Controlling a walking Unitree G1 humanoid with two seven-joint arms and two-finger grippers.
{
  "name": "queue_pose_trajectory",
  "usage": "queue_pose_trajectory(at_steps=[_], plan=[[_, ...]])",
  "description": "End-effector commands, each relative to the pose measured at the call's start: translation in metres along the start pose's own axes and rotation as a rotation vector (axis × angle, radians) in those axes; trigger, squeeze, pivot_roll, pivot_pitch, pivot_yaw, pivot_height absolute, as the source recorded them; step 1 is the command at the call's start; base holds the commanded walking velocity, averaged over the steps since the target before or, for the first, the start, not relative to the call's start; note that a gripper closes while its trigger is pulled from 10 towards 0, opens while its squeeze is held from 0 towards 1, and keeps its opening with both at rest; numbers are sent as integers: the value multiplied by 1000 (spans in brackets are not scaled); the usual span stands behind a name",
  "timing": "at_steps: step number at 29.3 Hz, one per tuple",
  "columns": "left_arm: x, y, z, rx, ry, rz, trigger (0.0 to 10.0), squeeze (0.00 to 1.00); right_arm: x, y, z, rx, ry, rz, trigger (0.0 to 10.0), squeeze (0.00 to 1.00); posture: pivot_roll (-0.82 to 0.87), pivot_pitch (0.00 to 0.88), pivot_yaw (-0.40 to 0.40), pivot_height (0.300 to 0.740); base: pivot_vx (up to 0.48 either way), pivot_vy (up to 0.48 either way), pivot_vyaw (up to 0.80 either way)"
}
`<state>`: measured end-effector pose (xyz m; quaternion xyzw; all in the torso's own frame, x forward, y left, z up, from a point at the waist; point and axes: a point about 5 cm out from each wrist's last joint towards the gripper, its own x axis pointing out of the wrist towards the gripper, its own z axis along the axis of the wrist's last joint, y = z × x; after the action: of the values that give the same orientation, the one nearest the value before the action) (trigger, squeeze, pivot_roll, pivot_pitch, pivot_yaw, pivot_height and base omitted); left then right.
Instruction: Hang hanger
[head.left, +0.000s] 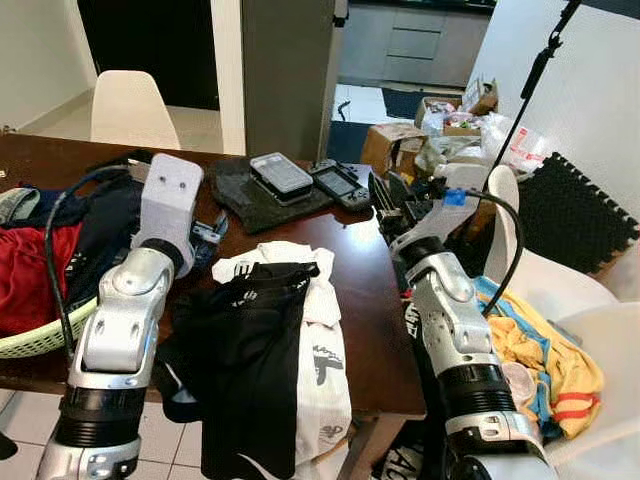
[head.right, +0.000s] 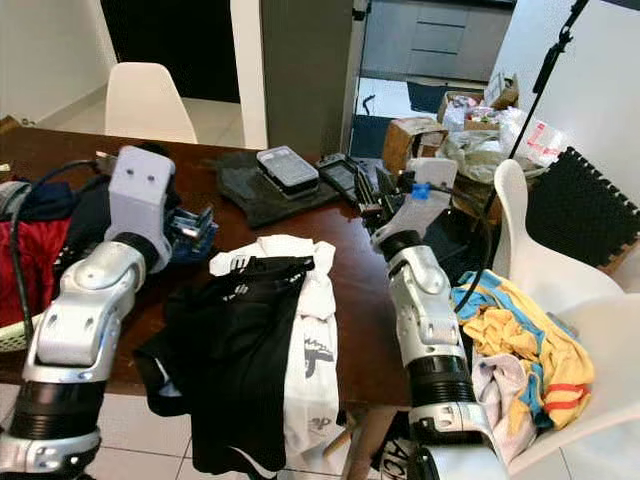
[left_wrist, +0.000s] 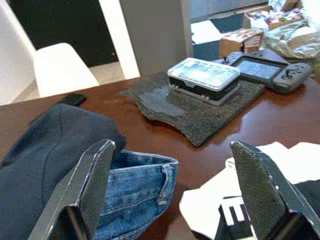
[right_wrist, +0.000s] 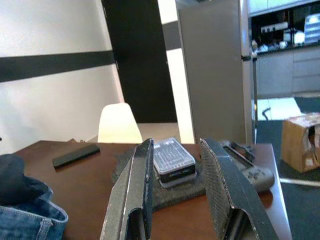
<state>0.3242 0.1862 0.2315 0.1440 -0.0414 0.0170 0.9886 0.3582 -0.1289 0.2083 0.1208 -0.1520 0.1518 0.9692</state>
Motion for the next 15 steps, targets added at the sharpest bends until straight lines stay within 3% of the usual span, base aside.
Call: queue_pose_trajectory(at_steps=[1, 7, 15], plan=[[-3, 1, -2, 1, 10, 30, 10000, 0, -2, -3, 2, -9, 8, -9, 10000, 0, 16, 0, -83, 740, 0, 0, 0], [-10, 0, -1, -1, 5, 79, 10000, 0, -5, -5, -1, -23, 38, -11, 10000, 0, 24, 0, -84, 740, 0, 0, 0], [-13, 7, 5, 14, -14, 138, 10000, 0, -5, -6, -1, -12, 49, -19, 10000, 0, 29, 0, -73, 740, 0, 282, 0]])
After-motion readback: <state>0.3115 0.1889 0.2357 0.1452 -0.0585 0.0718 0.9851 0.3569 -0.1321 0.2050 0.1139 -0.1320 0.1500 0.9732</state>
